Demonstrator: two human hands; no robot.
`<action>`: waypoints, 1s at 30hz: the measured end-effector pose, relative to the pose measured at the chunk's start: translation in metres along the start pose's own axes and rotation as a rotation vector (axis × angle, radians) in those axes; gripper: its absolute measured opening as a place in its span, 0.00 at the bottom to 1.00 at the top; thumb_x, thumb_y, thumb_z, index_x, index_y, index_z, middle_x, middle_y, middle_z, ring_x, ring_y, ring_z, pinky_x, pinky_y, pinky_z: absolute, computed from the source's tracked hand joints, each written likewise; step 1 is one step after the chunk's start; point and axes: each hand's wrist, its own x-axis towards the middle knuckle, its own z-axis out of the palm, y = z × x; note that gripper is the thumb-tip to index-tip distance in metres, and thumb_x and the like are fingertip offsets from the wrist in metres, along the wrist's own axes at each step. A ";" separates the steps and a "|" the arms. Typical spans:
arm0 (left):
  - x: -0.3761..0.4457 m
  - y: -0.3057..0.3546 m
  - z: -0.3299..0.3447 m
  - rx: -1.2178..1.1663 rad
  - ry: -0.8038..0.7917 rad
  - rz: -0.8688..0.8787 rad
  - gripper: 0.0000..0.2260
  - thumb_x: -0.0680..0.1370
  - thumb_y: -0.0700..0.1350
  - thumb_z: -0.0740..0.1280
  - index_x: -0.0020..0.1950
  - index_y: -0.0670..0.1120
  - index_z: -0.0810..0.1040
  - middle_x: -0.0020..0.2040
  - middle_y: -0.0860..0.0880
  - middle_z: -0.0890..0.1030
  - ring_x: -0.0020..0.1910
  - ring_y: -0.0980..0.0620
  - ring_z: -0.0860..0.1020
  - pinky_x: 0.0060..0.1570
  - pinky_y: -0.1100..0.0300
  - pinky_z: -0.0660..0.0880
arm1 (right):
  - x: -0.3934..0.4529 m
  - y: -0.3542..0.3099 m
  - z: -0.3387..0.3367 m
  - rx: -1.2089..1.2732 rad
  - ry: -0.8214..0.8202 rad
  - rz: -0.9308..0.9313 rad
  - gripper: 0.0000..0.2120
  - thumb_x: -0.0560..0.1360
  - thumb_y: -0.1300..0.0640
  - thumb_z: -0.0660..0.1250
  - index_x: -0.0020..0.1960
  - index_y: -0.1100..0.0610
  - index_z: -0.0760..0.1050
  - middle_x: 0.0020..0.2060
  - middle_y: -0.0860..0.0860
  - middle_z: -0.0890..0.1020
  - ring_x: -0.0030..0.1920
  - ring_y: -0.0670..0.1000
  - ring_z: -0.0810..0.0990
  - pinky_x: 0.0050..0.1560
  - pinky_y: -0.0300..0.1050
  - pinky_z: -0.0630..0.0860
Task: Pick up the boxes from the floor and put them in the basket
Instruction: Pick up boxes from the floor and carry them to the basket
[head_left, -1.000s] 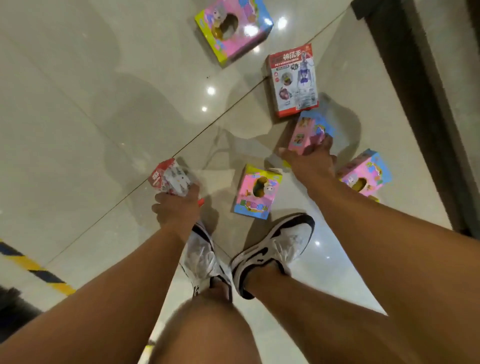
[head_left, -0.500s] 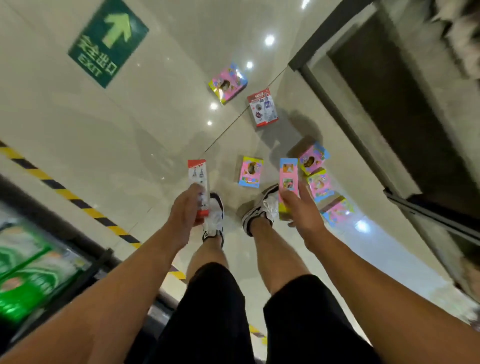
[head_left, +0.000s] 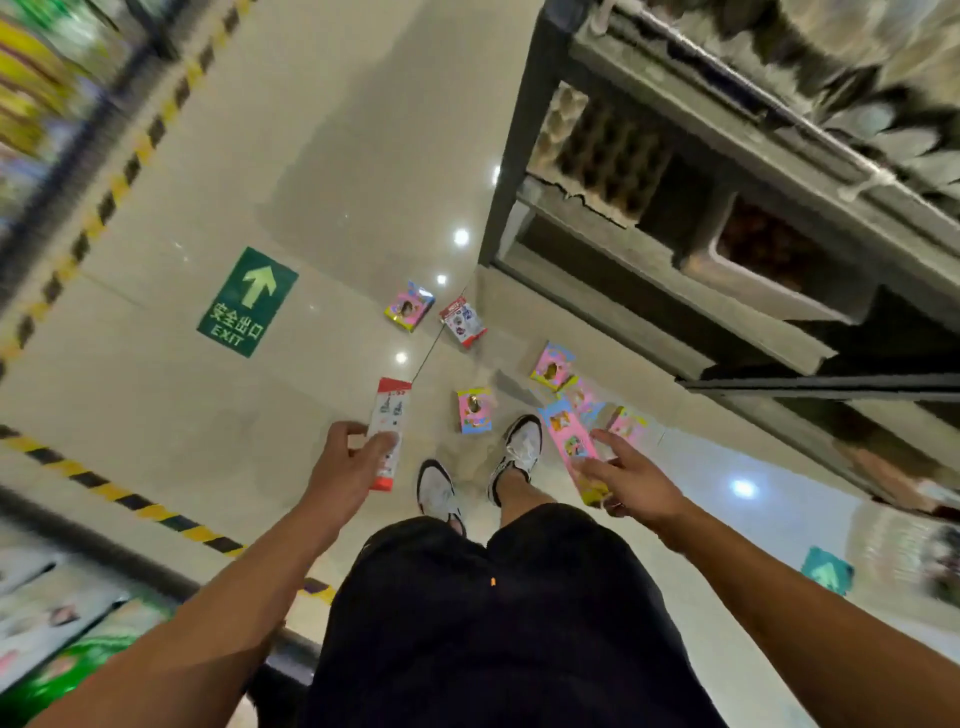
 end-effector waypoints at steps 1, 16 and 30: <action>-0.009 0.000 -0.005 0.042 -0.011 0.012 0.17 0.79 0.57 0.68 0.64 0.52 0.70 0.52 0.49 0.82 0.46 0.50 0.83 0.39 0.57 0.77 | -0.013 0.009 -0.003 0.017 0.008 0.002 0.24 0.76 0.43 0.70 0.69 0.40 0.67 0.51 0.52 0.83 0.38 0.51 0.81 0.38 0.43 0.77; -0.098 0.015 -0.019 0.279 -0.160 0.138 0.12 0.82 0.56 0.63 0.56 0.48 0.77 0.50 0.44 0.83 0.49 0.44 0.82 0.50 0.48 0.81 | -0.132 0.164 0.013 0.524 0.290 0.096 0.23 0.72 0.36 0.70 0.63 0.43 0.72 0.48 0.55 0.85 0.36 0.53 0.81 0.38 0.47 0.81; -0.211 0.094 0.196 0.665 -0.464 0.473 0.15 0.80 0.59 0.66 0.46 0.49 0.81 0.40 0.46 0.83 0.37 0.50 0.79 0.37 0.59 0.74 | -0.225 0.358 0.031 1.013 0.556 0.259 0.19 0.68 0.43 0.67 0.46 0.59 0.79 0.39 0.58 0.79 0.40 0.56 0.76 0.48 0.47 0.73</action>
